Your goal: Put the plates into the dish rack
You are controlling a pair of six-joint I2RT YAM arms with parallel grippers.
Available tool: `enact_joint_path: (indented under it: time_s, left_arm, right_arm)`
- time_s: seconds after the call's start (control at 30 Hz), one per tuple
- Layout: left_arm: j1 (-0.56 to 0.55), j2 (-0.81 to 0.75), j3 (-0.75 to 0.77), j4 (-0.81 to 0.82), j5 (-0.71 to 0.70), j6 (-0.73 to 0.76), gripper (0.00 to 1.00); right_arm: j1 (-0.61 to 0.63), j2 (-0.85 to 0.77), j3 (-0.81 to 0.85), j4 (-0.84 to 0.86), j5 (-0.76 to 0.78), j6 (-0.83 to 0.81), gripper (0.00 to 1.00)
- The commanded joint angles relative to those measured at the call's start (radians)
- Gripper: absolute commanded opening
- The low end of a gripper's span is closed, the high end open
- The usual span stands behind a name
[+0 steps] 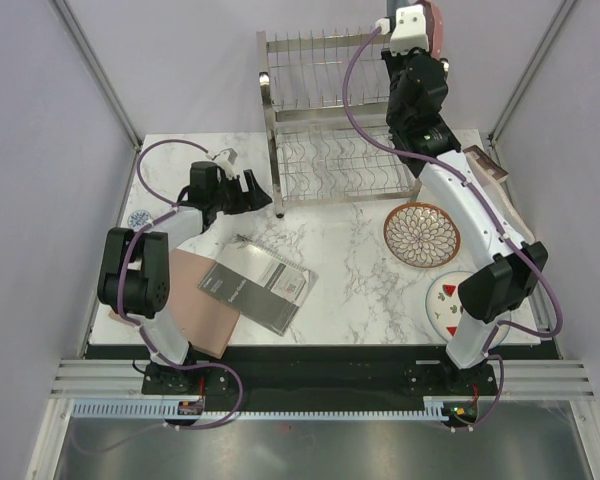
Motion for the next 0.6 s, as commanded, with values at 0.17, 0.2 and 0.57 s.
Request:
enact_joint_path:
  time_s: [0.17, 0.2, 0.57]
  left_arm:
    - [0.001, 0.012, 0.008, 0.045, 0.025, -0.033, 0.88]
    - [0.001, 0.012, 0.007, 0.045, 0.025, -0.033, 0.88]
    - [0.001, 0.01, 0.001, 0.045, 0.03, -0.033, 0.88]
  right_arm:
    - [0.006, -0.06, 0.093, 0.096, -0.051, 0.051, 0.0]
    - [0.006, -0.059, 0.101, 0.101, -0.053, 0.045, 0.0]
    - [0.003, 0.016, 0.144, 0.056, -0.042, 0.054, 0.0]
